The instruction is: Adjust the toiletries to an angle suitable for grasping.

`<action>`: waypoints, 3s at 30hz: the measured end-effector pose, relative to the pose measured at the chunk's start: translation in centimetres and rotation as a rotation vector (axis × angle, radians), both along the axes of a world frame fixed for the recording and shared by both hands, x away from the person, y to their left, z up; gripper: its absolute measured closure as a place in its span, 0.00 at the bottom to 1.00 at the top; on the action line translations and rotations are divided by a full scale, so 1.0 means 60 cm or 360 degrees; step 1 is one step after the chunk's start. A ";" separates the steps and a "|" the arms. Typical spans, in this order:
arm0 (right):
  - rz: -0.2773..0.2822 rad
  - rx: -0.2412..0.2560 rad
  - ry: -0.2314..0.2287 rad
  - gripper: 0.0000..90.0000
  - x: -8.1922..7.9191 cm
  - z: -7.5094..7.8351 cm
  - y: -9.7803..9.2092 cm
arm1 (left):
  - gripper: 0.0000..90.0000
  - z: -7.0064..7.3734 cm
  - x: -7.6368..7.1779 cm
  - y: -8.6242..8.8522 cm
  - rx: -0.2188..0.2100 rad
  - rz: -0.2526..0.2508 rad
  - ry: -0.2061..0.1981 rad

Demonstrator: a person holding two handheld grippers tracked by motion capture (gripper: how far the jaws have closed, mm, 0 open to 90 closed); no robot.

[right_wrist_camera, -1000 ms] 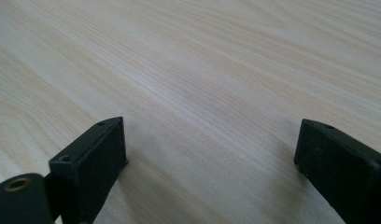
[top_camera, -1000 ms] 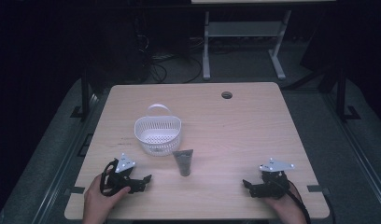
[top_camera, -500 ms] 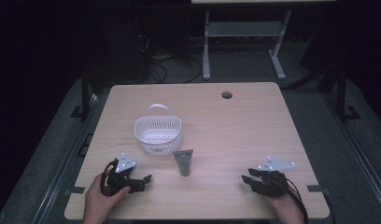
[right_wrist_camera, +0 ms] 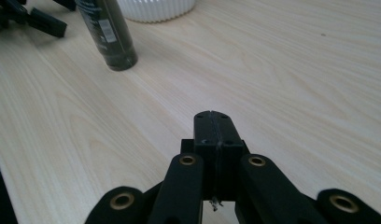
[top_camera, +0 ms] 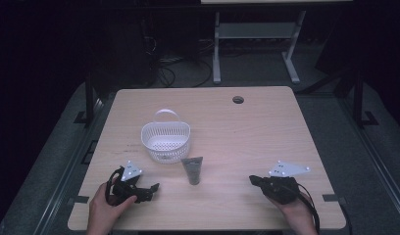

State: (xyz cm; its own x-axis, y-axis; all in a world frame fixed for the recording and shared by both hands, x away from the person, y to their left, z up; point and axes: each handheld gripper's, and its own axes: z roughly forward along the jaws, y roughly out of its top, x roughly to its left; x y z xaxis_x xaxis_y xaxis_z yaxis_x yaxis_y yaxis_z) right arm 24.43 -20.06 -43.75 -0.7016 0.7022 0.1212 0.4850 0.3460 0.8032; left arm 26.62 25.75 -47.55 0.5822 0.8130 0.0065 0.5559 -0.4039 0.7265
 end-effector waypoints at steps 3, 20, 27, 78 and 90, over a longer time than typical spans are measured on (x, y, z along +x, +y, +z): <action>0.0023 0.0021 -0.0019 1.00 0.001 0.007 0.003 | 0.14 0.000 0.000 0.000 0.0000 0.0000 0.0000; 0.0178 0.0145 -0.0089 1.00 0.013 0.051 0.045 | 0.14 0.000 0.000 0.000 0.0000 0.0000 0.0000; 0.0221 0.0164 -0.0109 1.00 0.019 0.060 0.060 | 0.14 0.000 0.000 0.000 -0.0002 0.0001 0.0000; 0.0429 0.0202 -0.0172 1.00 0.063 0.093 0.179 | 0.14 0.000 0.000 0.000 -0.0002 0.0001 0.0004; 0.0409 0.0181 -0.0178 1.00 0.076 0.091 0.188 | 0.14 0.000 0.000 0.000 0.0000 0.0002 0.0001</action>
State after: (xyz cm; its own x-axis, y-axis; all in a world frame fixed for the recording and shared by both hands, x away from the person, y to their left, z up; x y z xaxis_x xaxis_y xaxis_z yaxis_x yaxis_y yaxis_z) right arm 28.97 -8.76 -38.26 -0.8681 0.4861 0.1009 0.2994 0.3506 0.8874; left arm 26.62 25.75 -47.54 0.5811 0.8138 0.0059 0.5569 -0.4030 0.7263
